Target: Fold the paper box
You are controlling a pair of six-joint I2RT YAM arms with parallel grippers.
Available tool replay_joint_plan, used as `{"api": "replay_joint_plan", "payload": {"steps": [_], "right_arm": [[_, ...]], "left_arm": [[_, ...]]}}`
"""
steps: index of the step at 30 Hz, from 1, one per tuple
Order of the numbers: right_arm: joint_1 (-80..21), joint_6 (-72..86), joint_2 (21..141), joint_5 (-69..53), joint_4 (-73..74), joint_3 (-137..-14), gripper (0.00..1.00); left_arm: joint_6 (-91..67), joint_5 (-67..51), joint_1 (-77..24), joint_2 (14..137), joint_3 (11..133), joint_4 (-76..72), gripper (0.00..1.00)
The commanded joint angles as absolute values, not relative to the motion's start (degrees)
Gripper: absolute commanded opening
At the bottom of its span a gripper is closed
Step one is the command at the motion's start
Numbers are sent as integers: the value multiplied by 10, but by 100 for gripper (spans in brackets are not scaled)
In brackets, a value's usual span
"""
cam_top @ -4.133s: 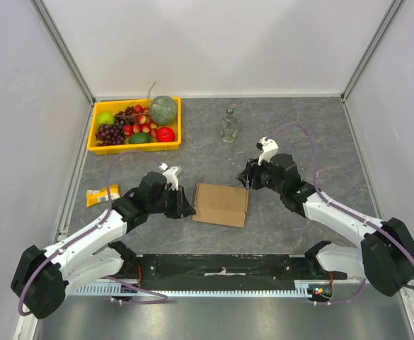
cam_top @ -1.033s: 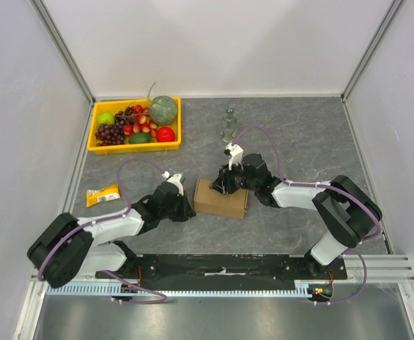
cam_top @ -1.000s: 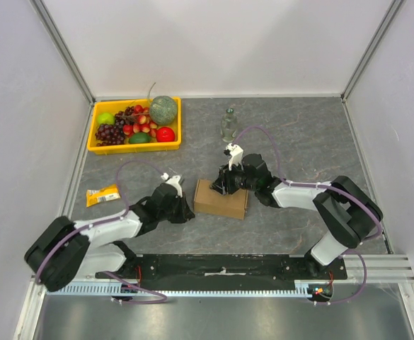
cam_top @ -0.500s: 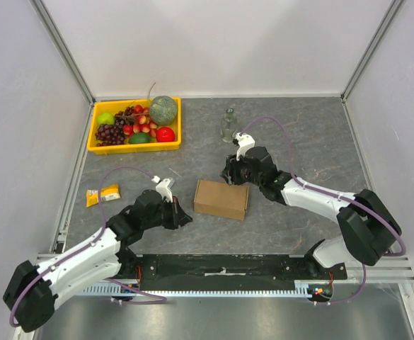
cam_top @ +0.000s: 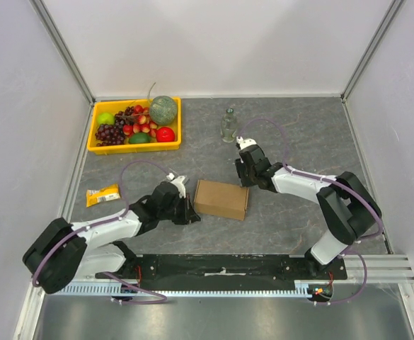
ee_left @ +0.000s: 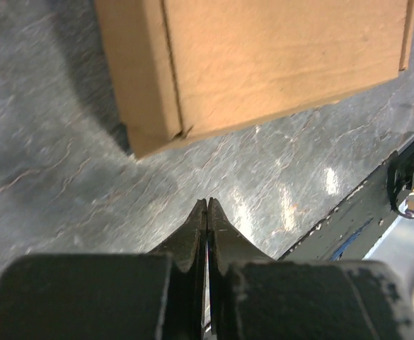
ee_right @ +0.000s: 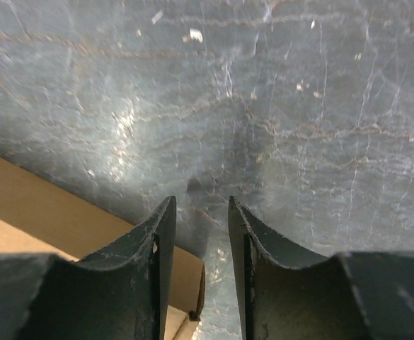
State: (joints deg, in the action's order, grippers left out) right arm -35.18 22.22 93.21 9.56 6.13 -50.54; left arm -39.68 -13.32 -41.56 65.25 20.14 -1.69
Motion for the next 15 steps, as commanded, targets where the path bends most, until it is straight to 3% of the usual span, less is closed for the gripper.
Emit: {"api": "replay_joint_plan", "payload": {"steps": [1,15], "right_arm": [[-352,215,929,94,97,-509,42],[-367,286,810,4,125,-389,38]], "left_arm": [[-388,-164,-420,705,230,-97,2],[-355,-110,-398,889,351,-95,2]]}}
